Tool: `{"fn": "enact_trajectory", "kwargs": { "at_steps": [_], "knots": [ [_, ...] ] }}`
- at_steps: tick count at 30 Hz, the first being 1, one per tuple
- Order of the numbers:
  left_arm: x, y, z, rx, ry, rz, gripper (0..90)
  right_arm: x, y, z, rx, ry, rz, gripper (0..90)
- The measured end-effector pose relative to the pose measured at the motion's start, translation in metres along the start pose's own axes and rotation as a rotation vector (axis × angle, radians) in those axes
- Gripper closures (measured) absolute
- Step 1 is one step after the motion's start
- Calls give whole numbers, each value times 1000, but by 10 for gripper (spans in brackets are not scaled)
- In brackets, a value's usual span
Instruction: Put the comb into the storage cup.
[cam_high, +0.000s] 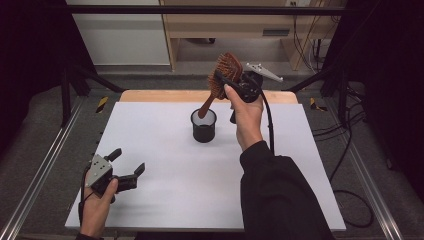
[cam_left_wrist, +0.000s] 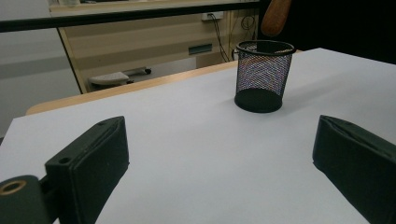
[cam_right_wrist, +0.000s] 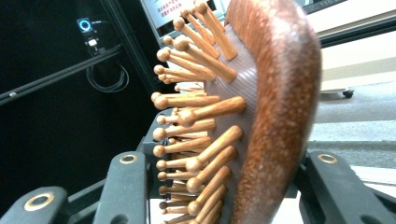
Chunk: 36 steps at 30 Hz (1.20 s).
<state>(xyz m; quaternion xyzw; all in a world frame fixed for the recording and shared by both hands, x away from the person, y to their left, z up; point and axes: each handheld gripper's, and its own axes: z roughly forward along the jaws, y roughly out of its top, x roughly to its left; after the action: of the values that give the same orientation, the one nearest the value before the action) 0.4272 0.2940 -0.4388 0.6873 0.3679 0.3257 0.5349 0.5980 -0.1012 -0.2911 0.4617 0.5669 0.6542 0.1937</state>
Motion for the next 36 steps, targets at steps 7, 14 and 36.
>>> {"fn": "enact_trajectory", "kwargs": {
  "at_steps": [7,14,36],
  "knots": [
    [1,-1,0,-8,5,-4,39,-4,-2,4,-2,-22,-3,518],
    [1,-1,-2,-13,9,-8,38,-8,-2,6,7,-41,-22,517],
    [2,-1,-4,-46,-13,12,32,4,-22,25,81,-52,-94,515]
  ]
}}
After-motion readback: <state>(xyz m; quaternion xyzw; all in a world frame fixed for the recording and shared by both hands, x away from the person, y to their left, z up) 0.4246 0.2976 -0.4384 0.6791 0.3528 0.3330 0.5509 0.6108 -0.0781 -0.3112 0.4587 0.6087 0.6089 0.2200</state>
